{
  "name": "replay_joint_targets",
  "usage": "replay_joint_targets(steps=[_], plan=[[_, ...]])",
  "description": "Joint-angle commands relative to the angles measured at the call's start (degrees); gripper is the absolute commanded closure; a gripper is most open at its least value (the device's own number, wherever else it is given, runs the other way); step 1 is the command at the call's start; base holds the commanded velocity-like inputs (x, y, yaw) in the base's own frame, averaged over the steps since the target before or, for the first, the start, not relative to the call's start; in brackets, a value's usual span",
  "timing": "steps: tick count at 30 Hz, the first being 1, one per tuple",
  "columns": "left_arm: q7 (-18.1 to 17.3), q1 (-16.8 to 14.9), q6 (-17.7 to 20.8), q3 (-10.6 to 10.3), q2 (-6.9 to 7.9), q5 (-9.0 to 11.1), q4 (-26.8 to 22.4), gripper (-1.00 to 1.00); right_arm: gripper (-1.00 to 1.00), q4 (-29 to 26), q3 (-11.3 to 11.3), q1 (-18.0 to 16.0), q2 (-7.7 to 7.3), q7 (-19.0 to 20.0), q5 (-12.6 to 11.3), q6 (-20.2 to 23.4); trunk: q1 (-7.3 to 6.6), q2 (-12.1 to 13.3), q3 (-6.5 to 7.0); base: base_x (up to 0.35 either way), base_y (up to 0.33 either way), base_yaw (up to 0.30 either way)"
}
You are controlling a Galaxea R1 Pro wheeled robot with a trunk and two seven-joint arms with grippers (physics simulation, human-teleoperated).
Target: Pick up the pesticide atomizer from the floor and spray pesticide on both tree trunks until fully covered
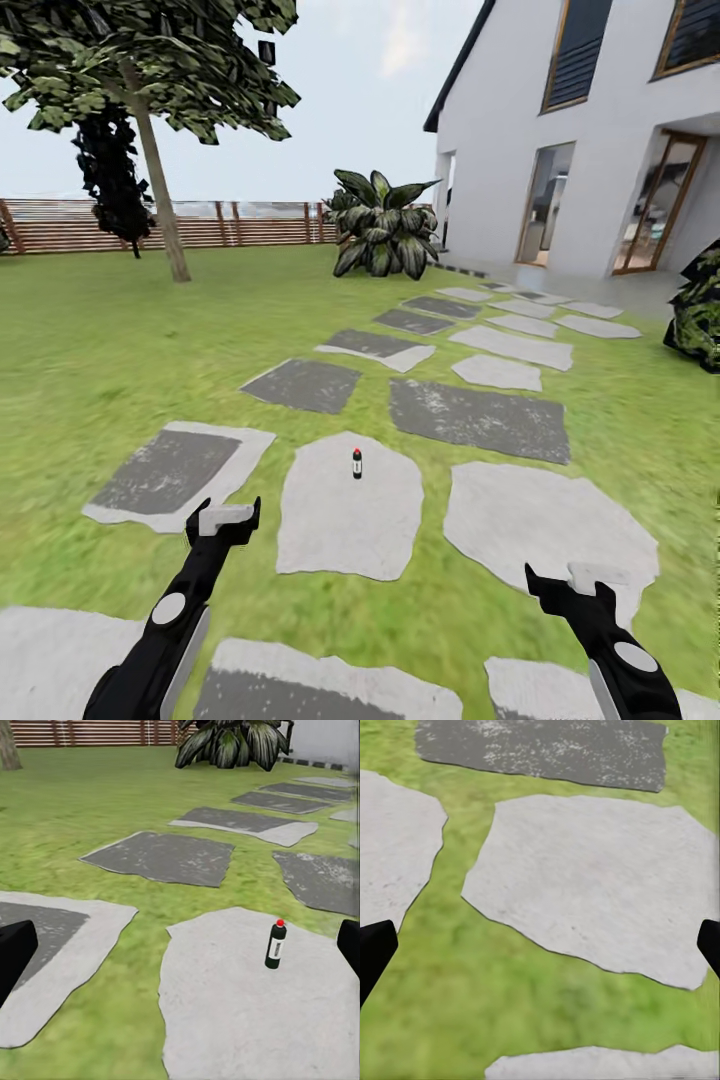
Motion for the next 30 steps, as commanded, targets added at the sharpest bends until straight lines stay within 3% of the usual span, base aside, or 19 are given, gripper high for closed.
replay_joint_targets(steps=[1, 23, 30], plan=[[0.0, 0.0, 0.0, 0.0, 0.0, 0.0, 0.0, -1.0, -1.0, 0.0, 0.0, 0.0, 0.0, 0.0, 0.0, 0.0, 0.0, 0.0, 0.0, 0.142, 0.285, -0.274], [0.0, 0.0, -0.02, 0.0, 0.0, -0.04, 0.0, -1.0, -1.0, -0.01, 0.0, 0.0, 0.0, 0.0, 0.0, 0.0, 0.0, 0.0, 0.0, 0.116, 0.293, -0.273], [-0.01, 0.0, -0.04, 0.0, 0.0, -0.08, 0.0, -1.0, -1.0, -0.08, -0.01, 0.0, 0.0, -0.14, 0.08, -0.04, 0.0, 0.0, 0.0, 0.083, 0.301, -0.041]])
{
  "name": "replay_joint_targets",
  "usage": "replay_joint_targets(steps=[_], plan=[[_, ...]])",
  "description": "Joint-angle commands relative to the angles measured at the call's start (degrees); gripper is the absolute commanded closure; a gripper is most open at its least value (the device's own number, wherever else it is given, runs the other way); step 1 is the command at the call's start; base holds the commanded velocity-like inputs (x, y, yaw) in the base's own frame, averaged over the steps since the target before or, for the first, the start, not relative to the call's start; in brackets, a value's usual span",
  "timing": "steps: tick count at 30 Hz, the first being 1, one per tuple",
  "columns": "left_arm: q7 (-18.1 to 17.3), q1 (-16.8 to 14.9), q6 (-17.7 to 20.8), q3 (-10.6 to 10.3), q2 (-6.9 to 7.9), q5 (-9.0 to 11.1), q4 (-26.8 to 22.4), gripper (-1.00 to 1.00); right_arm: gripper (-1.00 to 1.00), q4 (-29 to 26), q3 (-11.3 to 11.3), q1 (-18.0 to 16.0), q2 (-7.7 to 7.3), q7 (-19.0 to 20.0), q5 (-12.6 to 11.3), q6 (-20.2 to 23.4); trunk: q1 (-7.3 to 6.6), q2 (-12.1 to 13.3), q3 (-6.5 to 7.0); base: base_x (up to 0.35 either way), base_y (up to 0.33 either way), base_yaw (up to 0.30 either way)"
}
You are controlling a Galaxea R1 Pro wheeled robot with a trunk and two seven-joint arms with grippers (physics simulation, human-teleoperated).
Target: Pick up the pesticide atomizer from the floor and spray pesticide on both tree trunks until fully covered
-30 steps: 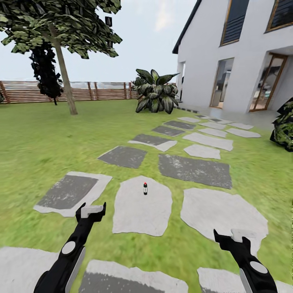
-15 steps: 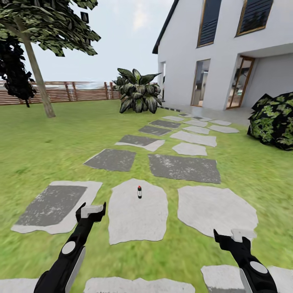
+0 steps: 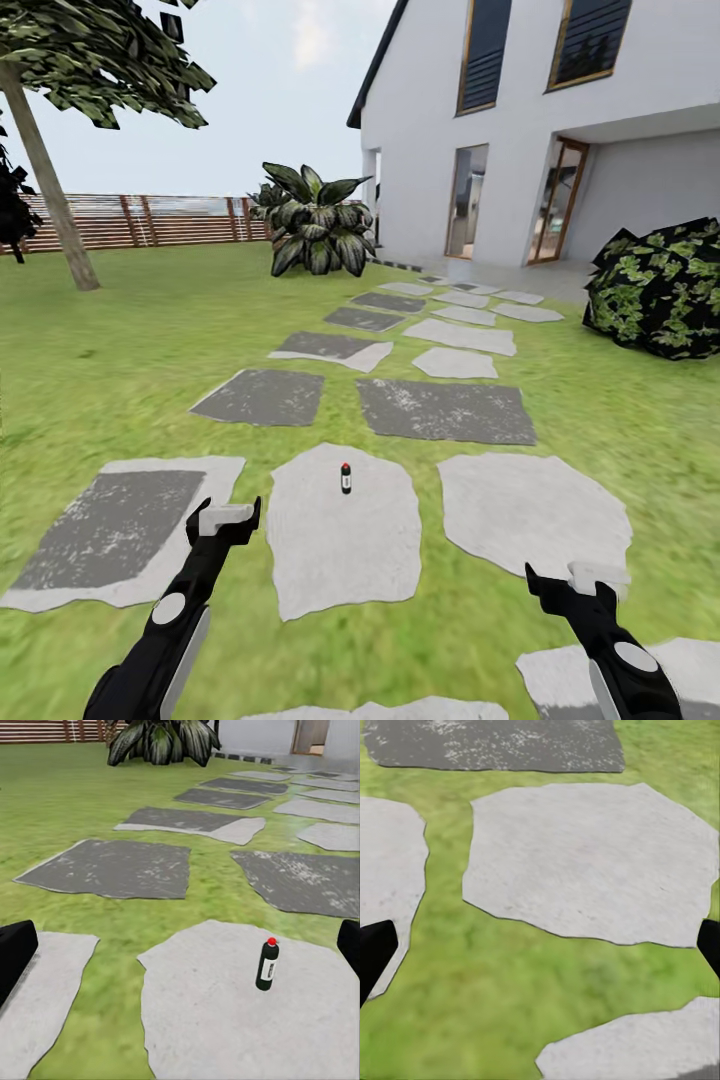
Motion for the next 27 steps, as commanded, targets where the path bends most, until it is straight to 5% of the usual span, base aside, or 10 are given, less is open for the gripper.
replay_joint_targets(steps=[1, 8, 27], plan=[[0.01, 0.0, 0.01, 0.0, 0.0, 0.0, 0.0, -1.0, -1.0, 0.0, 0.01, 0.0, 0.0, -0.02, 0.0, -0.02, 0.0, 0.0, 0.0, 0.082, 0.301, -0.004], [-0.02, 0.0, 0.05, 0.0, 0.0, 0.01, -0.02, -1.0, -1.0, 0.08, 0.01, 0.0, 0.0, -0.02, 0.01, -0.02, 0.0, 0.0, 0.0, 0.036, 0.304, -0.058], [0.01, 0.0, 0.0, 0.0, 0.0, -0.01, 0.0, -1.0, -1.0, 0.08, 0.01, 0.0, 0.0, 0.31, -0.08, -0.01, 0.0, 0.0, 0.0, 0.001, 0.308, -0.256]])
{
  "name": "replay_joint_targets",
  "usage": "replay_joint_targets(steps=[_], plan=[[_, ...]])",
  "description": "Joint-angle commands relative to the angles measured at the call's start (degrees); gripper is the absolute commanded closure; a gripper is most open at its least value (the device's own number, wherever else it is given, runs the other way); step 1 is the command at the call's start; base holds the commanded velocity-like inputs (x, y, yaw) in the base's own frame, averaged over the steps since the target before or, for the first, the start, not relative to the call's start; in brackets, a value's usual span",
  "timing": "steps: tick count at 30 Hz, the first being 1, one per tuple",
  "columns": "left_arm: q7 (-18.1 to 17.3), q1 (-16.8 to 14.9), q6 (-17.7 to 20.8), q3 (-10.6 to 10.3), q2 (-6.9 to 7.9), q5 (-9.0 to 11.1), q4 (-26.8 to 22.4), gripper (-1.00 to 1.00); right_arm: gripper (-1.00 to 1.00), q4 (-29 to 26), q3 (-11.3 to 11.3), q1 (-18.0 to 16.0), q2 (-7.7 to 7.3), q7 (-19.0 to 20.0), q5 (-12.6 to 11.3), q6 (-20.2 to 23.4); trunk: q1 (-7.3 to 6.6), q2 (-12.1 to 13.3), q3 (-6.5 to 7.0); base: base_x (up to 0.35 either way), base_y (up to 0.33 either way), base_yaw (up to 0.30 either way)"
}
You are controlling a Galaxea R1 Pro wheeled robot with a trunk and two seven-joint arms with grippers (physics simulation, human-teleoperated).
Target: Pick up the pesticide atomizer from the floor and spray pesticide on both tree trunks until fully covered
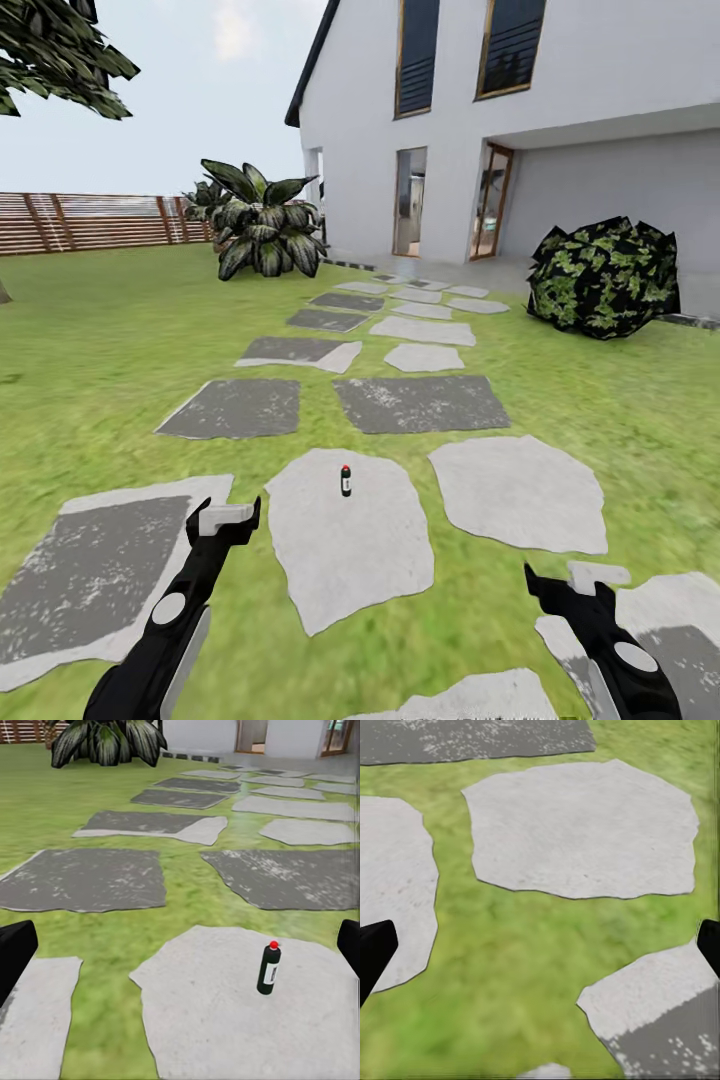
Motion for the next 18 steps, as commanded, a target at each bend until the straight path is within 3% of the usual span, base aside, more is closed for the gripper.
replay_joint_targets(steps=[1, 18], plan=[[-0.02, 0.0, 0.0, 0.0, 0.0, 0.0, 0.0, -1.0, -1.0, 0.0, 0.0, 0.0, 0.0, 0.0, 0.0, -0.01, 0.0, 0.0, 0.0, 0.0, 0.308, -0.268], [0.01, 0.0, 0.04, 0.0, 0.0, 0.04, 0.0, -1.0, -1.0, 0.0, 0.0, 0.0, 0.0, -0.02, 0.0, 0.02, 0.0, 0.0, 0.0, 0.0, 0.308, -0.268]])
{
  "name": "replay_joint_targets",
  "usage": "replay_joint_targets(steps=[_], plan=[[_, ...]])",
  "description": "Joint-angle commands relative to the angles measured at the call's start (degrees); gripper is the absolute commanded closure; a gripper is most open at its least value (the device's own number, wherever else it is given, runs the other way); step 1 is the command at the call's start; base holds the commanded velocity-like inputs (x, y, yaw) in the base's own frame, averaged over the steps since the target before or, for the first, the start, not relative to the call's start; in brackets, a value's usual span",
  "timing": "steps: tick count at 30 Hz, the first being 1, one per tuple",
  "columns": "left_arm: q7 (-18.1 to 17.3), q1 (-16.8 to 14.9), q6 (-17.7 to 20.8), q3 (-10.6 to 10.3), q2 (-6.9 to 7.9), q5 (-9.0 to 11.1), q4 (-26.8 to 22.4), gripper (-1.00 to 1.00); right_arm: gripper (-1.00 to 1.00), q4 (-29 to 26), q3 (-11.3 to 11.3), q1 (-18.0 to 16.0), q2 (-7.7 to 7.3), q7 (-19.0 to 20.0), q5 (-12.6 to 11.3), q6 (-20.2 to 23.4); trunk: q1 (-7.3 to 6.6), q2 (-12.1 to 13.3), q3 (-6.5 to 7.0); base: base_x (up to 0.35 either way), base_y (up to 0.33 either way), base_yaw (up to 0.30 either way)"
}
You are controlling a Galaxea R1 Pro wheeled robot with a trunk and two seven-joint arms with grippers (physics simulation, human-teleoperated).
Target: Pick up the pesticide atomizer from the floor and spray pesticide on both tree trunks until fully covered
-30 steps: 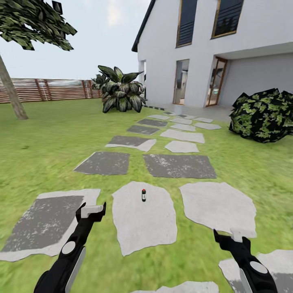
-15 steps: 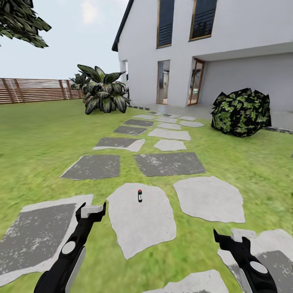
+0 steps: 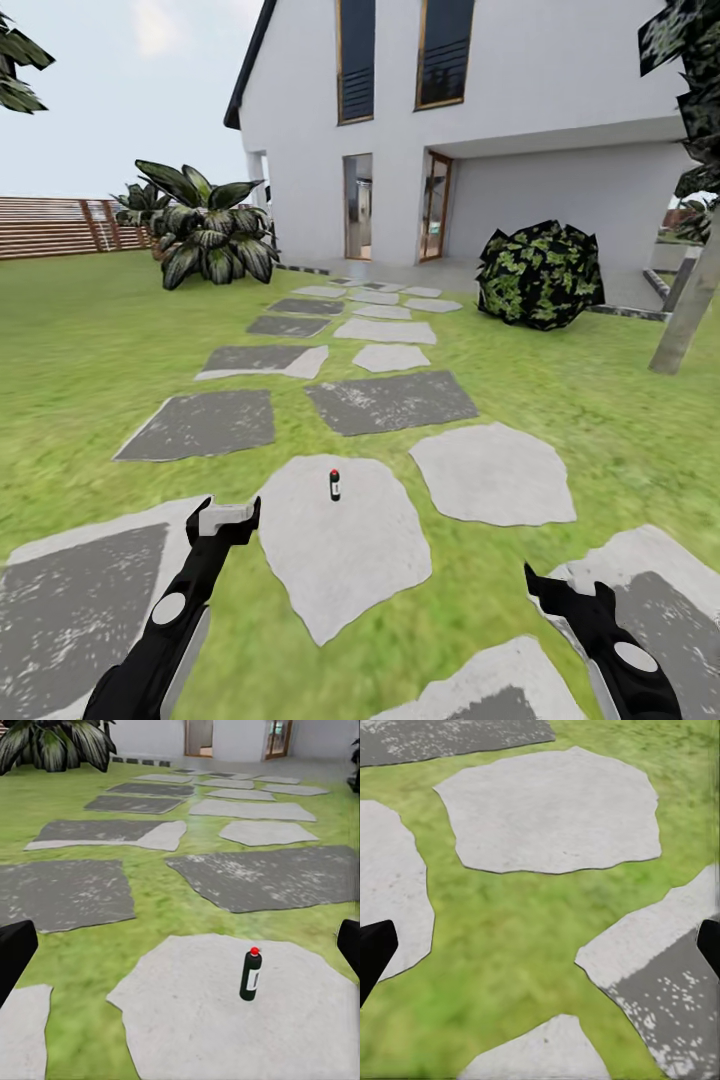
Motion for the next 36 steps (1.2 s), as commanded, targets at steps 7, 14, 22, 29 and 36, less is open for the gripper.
replay_joint_targets(steps=[7, 14, 22, 29, 36], plan=[[-0.01, 0.0, -0.04, 0.0, 0.0, 0.04, 0.08, -1.0, -1.0, 0.0, 0.0, 0.0, 0.0, -0.03, 0.0, -0.01, 0.0, 0.0, 0.0, 0.0, 0.309, -0.268], [0.0, 0.0, -0.04, 0.0, 0.0, 0.05, 0.09, -1.0, -1.0, 0.0, 0.0, 0.0, 0.0, -0.14, 0.0, 0.0, 0.0, 0.0, 0.0, 0.0, 0.309, -0.268], [-0.01, 0.0, -0.05, 0.0, 0.0, 0.05, 0.09, -1.0, -1.0, -0.06, -0.06, 0.0, 0.0, -0.26, 0.0, -0.04, 0.0, 0.0, 0.0, 0.0, 0.309, -0.15], [0.0, 0.0, -0.05, 0.0, 0.0, 0.05, 0.09, -1.0, -1.0, -0.02, -0.01, 0.0, 0.0, -0.32, 0.0, -0.06, 0.0, 0.0, 0.0, 0.0, 0.309, -0.011], [-0.01, 0.0, -0.05, 0.0, 0.0, 0.05, 0.09, -1.0, -1.0, -0.07, -0.06, 0.0, 0.0, -0.32, 0.0, -0.06, 0.0, 0.0, 0.0, 0.0, 0.309, -0.001]])
